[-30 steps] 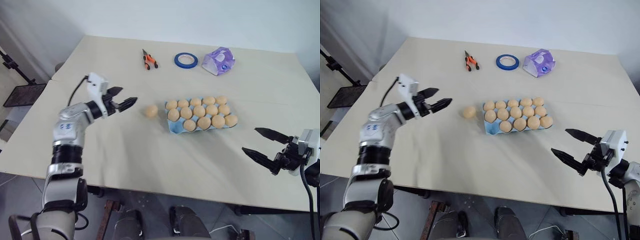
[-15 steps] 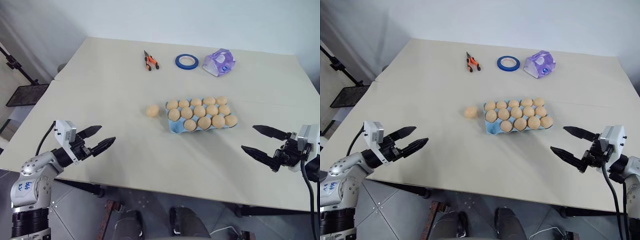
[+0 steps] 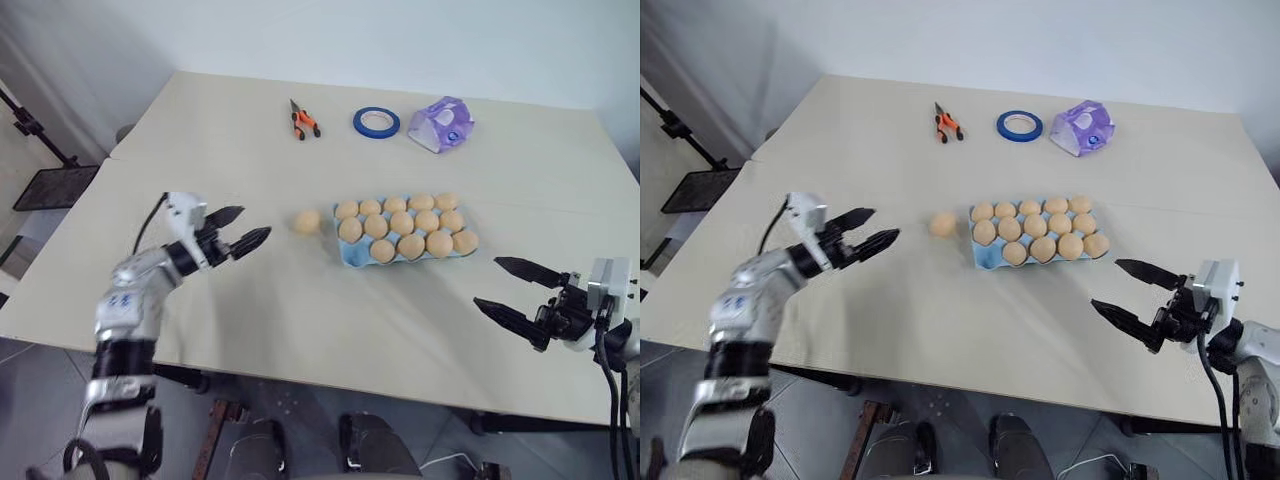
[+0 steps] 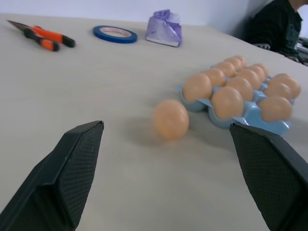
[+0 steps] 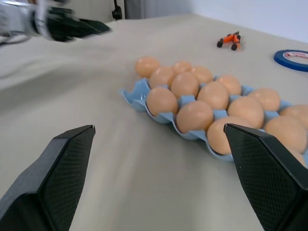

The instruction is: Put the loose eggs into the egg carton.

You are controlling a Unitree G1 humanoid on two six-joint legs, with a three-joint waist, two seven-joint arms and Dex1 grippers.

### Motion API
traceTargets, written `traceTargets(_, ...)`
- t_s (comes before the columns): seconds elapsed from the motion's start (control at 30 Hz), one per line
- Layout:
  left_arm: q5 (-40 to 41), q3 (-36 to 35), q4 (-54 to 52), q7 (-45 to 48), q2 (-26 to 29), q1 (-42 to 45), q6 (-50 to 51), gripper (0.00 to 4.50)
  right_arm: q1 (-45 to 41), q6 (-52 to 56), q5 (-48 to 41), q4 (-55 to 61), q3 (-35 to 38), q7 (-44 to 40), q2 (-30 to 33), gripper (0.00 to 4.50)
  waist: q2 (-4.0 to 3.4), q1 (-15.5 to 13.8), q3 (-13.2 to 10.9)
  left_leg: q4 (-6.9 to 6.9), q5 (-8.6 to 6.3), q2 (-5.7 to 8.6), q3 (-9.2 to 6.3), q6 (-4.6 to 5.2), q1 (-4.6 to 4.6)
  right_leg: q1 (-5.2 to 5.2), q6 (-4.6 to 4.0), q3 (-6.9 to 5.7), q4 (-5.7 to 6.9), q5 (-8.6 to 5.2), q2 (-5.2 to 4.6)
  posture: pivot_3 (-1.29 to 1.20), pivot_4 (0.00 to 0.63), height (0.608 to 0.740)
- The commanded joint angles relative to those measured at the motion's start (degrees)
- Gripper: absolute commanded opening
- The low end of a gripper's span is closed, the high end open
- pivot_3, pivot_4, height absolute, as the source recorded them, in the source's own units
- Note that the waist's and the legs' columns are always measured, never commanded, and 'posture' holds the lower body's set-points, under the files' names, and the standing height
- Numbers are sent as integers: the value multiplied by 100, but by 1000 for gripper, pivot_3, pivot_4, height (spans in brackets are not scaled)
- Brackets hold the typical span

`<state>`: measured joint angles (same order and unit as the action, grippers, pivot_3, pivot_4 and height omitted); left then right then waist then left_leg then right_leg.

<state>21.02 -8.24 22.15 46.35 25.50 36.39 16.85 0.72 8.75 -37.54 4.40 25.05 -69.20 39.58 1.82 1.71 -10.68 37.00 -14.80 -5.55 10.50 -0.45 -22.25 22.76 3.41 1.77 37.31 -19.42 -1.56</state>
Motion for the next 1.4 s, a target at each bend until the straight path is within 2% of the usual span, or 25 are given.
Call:
traceTargets(0.03, -383, 277, 979, 166, -94, 657, -526, 4467, 30, -156, -129, 303, 84, 170, -154, 4500, 0, 17, 0, -2, -1, -1, 3, -3, 0, 2, 0, 3, -2, 0, 2, 0, 150, 740)
traceTargets(0.3, -1057, 686, 3393, 411, -517, 2013, -1487, 4467, 209, -264, -69, 552, 65, 508, -452, 4500, 1, 12, 0, -2, -6, -1, 11, -11, -17, 26, 3, 5, -5, -3, 11, 0, 150, 740)
traceTargets(0.47, -1296, 657, 4303, 151, -728, 2463, -1878, 4467, 315, -297, -50, 673, 23, 661, -547, 4500, 1, 8, 0, 10, -3, 8, 22, -14, -67, 88, 4, 13, 15, -3, 13, 0, 150, 740)
traceTargets(0.63, -1564, 675, 4854, -225, -882, 2781, -1846, 4467, 320, -354, -6, 583, 11, 704, -536, 4500, 2, 9, -1, 19, -1, 16, 20, -13, -81, 98, 5, 11, 19, -2, 13, 0, 150, 740)
traceTargets(0.73, -1657, 647, 4998, -339, -957, 2859, -1908, 3809, 297, -369, 16, 519, 23, 704, -510, 4500, 2, 9, -1, 18, -1, 16, 20, -13, -81, 98, 5, 10, 19, -2, 13, 0, 150, 740)
traceTargets(0.9, -1697, 553, 5077, -354, -1019, 2899, -1932, 2198, 297, -339, 26, 519, 48, 715, -466, 4500, 2, 7, -1, 18, -1, 17, 20, -13, -82, 99, 5, 8, 19, -2, 14, 0, 150, 740)
traceTargets(0.97, -1698, 515, 5075, -335, -1000, 2929, -1954, 1744, 321, -322, 21, 543, 74, 722, -447, 4500, 2, 8, -1, 19, 0, 17, 20, -14, -82, 99, 5, 8, 21, -2, 14, 0, 150, 740)
traceTargets(1.1, -1644, 453, 4957, -62, -940, 3108, -2037, 1554, 358, -315, 15, 565, 116, 733, -425, 4500, 3, 4, -1, 22, 1, 18, 20, -15, -82, 99, 5, 7, 26, -2, 14, 0, 150, 740)
traceTargets(1.3, -1363, 419, 4473, 1378, -1054, 3760, -1633, 1530, 351, -304, -2, 582, 144, 781, -385, 4500, 5, -4, -3, 21, 4, 28, 21, -13, -83, 99, 6, -10, 28, -2, 23, 0, 150, 740)
traceTargets(1.4, -1387, 472, 4471, 1672, -1285, 4070, -1630, 1530, 320, -319, 7, 570, 111, 804, -389, 4500, 4, -9, -3, 20, 4, 37, 21, -11, -83, 98, 12, -9, 28, -5, 32, 0, 150, 740)
